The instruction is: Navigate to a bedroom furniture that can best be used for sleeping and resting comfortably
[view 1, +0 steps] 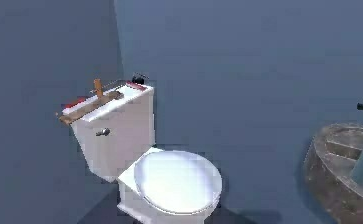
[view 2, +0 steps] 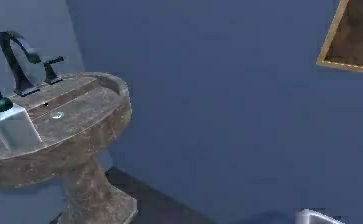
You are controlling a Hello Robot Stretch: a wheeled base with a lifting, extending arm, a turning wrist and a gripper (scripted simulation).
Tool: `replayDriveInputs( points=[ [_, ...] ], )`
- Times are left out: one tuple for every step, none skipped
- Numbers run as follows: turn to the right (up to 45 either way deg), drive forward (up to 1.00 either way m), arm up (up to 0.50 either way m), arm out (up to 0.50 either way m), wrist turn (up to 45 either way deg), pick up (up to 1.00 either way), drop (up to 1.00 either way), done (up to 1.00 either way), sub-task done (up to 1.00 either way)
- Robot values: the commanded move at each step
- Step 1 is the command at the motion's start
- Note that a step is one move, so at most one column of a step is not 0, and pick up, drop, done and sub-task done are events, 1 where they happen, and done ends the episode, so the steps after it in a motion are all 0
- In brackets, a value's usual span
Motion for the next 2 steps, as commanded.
replayDriveInputs(
  points=[
    [-45.0,0.0,0.0,0.0,0.0,0.0,0.0,0.0,0.0],
    [-45.0,0.0,0.0,0.0,0.0,0.0,0.0,0.0,0.0]
  ],
)
